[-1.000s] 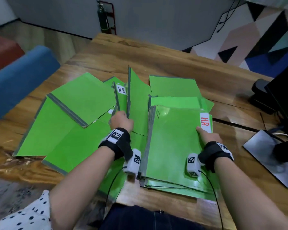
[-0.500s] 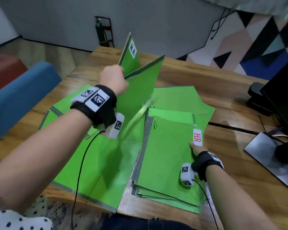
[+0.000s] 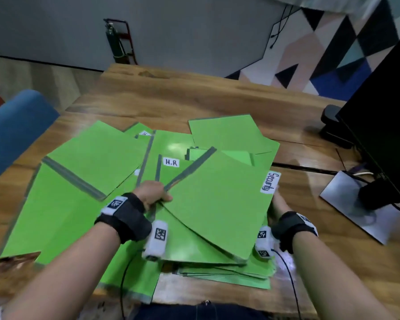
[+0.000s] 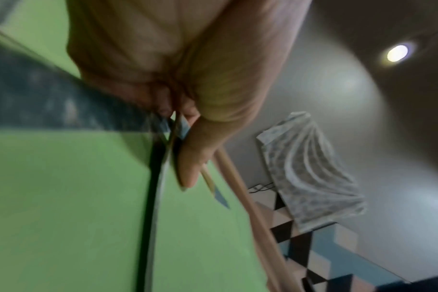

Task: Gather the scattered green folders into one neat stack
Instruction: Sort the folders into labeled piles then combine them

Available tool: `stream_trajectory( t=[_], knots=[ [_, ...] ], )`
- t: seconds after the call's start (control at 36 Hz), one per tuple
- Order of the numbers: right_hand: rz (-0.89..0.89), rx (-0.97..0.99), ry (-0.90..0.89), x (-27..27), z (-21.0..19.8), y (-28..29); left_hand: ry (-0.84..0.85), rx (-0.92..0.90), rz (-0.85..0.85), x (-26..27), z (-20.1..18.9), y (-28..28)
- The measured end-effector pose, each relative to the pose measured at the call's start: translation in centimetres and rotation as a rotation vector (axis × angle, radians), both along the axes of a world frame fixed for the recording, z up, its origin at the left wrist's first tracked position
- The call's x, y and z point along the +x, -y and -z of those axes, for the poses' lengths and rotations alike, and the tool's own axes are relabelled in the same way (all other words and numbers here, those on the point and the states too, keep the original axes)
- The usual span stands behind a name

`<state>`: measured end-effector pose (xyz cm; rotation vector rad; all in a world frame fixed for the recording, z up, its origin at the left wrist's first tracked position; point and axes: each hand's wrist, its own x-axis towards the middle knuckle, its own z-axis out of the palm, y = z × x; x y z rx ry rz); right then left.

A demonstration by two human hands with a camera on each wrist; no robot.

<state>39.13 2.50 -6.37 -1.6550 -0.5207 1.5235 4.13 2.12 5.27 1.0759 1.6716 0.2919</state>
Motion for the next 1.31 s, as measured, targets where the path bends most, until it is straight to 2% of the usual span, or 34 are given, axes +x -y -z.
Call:
stream_trajectory(
  t=[0.08, 0.14, 0.22, 0.33, 0.39, 0.5, 0.61, 0.69, 0.78, 0.86, 0.92, 1.0, 1.14, 1.31],
  knots=[
    [0.094, -0.137, 0.092, 1.1, 1.5, -0.1, -0.028, -0.063, -0.004, -0.1, 2.3, 1.8],
    [0.069, -0.206, 0.159, -0.2, -0.7, 0.1, -0.054, -0.058, -0.028, -0.1, 3.0, 2.5],
    [0.010, -0.224, 0.265, -1.7, -3.1, 0.2, -0.116, -0.018, -0.099, -0.4, 3.0, 3.1],
    [-0.028, -0.209, 0.280, -1.4, -2.4, -0.1, -0.139, 0.111, -0.265, -1.8, 1.9, 3.6],
    [-0.067, -0.192, 0.266, -1.1, -1.9, -0.1, -0.165, 0.082, -0.275, -2.5, 2.1, 4.5],
    [-0.137, -0.191, 0.292, -1.0, -2.0, -0.1, -0.285, -0.151, -0.066, -3.0, 3.8, 6.6],
    [-0.185, -0.192, 0.333, -1.4, -2.0, -0.1, -0.336, -0.248, 0.155, -2.1, 3.2, 7.2],
    [-0.183, -0.167, 0.349, -1.3, -1.5, -0.3, -0.375, -0.296, 0.243, -1.0, 2.0, 6.7],
    [-0.193, -0.145, 0.361, -1.6, -1.8, -0.2, -0.312, -0.231, 0.175, -0.4, 1.8, 5.8],
    [-0.195, -0.133, 0.369, -1.6, -1.9, 0.0, -0.190, -0.123, -0.046, 0.6, 2.5, 4.7],
    [-0.195, -0.118, 0.377, -1.8, -2.0, 0.1, -0.213, -0.028, -0.126, 1.4, 3.3, 3.9],
    [-0.192, -0.105, 0.374, -2.1, -2.3, 0.1, -0.274, 0.105, -0.095, 2.8, 4.0, 2.7],
    [-0.194, -0.156, 0.404, -2.3, -2.4, 0.1, -0.304, 0.219, 0.017, 5.8, 4.1, 1.2],
    [-0.177, -0.168, 0.409, -1.9, -2.1, 0.0, -0.165, 0.140, 0.004, 8.5, 5.1, 1.2]
  ],
)
